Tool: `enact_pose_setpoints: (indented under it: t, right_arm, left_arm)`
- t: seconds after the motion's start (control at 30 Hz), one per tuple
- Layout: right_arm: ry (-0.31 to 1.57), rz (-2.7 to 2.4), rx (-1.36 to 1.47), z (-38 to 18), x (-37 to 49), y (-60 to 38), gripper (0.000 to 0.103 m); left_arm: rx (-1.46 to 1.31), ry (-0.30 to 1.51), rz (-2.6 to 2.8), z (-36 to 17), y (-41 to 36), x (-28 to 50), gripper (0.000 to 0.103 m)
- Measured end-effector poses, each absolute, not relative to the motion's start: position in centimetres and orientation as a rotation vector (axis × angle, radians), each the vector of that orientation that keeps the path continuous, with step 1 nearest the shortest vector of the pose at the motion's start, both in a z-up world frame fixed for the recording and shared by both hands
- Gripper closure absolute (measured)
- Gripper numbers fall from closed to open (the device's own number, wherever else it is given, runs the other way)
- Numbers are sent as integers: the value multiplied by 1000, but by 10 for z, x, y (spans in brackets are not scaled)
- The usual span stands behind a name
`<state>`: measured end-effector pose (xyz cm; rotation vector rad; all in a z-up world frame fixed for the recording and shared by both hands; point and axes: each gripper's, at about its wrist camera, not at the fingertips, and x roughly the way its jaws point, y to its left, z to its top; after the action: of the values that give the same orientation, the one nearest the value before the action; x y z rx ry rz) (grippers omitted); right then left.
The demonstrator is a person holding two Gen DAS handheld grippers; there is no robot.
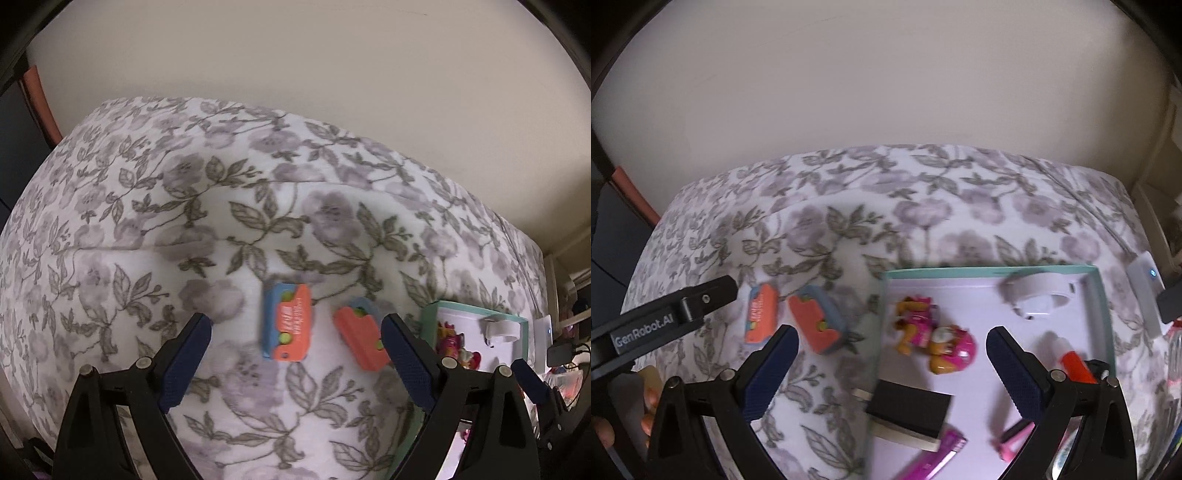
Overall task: Organize rigid objects
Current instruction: 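Move the left tool to the orange carrot-knife toy while the right tool reaches the pink-blue toy, then close the left tool on the orange carrot-knife toy while the right tool grasps the pink-blue toy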
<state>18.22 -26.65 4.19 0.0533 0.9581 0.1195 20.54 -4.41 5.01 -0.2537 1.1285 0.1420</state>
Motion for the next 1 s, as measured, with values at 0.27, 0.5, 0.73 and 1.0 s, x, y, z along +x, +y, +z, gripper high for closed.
enact_pose_setpoints:
  t: [0.27, 0.5, 0.73, 1.0]
  right_arm:
    - [944, 153, 18, 32, 188, -238, 9]
    - [943, 181, -50, 18, 193, -212, 17]
    - [965, 180, -81, -3, 202, -200, 27]
    - [981, 180, -92, -19, 212, -193, 40]
  left_arm:
    - [-312, 1184, 162, 26, -16, 209, 10]
    - [-339, 1208, 145, 8, -10, 214, 10]
    - [-344, 1217, 132, -5, -10, 219, 10]
    - [-322, 1223, 114, -17, -13, 225, 10]
